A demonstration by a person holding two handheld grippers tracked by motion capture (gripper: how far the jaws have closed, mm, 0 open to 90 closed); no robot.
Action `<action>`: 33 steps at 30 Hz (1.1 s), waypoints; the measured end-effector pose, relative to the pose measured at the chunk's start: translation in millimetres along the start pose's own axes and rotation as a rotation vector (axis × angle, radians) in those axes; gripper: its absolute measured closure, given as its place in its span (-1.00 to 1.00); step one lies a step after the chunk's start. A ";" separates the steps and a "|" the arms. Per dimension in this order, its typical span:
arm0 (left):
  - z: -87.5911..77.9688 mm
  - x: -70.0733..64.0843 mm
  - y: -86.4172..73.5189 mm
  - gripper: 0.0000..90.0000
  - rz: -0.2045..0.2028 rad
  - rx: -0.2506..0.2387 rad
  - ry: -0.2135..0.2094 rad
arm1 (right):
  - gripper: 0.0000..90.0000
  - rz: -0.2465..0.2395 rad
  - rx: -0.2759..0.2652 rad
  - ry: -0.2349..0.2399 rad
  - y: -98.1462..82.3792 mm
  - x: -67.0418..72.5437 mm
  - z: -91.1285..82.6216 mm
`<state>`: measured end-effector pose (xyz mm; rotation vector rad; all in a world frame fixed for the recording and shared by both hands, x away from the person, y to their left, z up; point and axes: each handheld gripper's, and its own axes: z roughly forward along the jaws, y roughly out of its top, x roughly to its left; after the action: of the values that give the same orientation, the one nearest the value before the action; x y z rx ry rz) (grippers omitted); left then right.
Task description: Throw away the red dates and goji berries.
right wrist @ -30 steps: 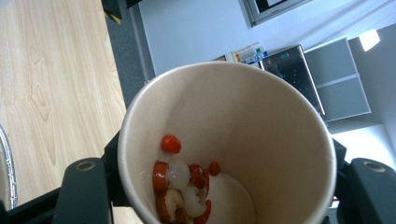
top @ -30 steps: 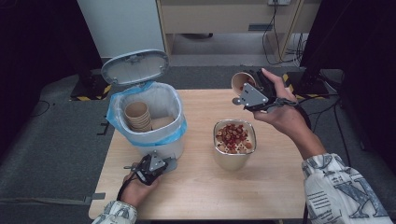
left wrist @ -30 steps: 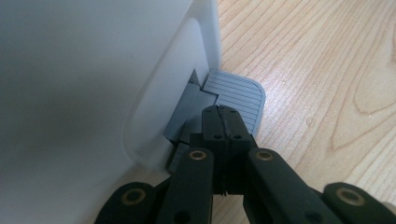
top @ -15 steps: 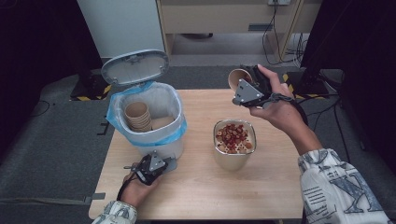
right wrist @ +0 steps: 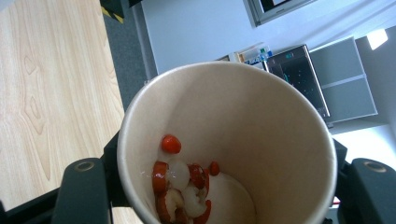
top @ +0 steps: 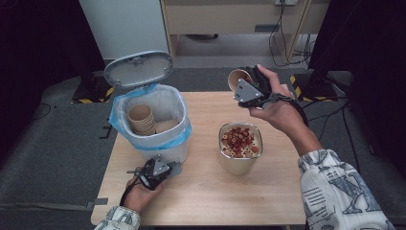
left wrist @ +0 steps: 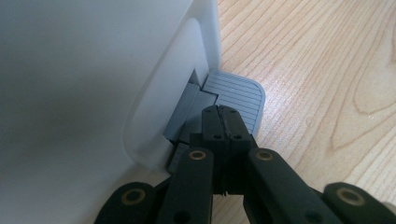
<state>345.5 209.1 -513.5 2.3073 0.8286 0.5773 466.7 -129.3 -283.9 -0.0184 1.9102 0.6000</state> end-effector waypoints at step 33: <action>-0.1 0.0 0.0 0.99 0.000 0.001 0.000 | -0.33 0.155 -0.080 0.046 15.6 5.9 13.6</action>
<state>345.4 209.1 -513.4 2.3079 0.8287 0.5769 471.5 -108.6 -286.8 0.0659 1.9426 0.7867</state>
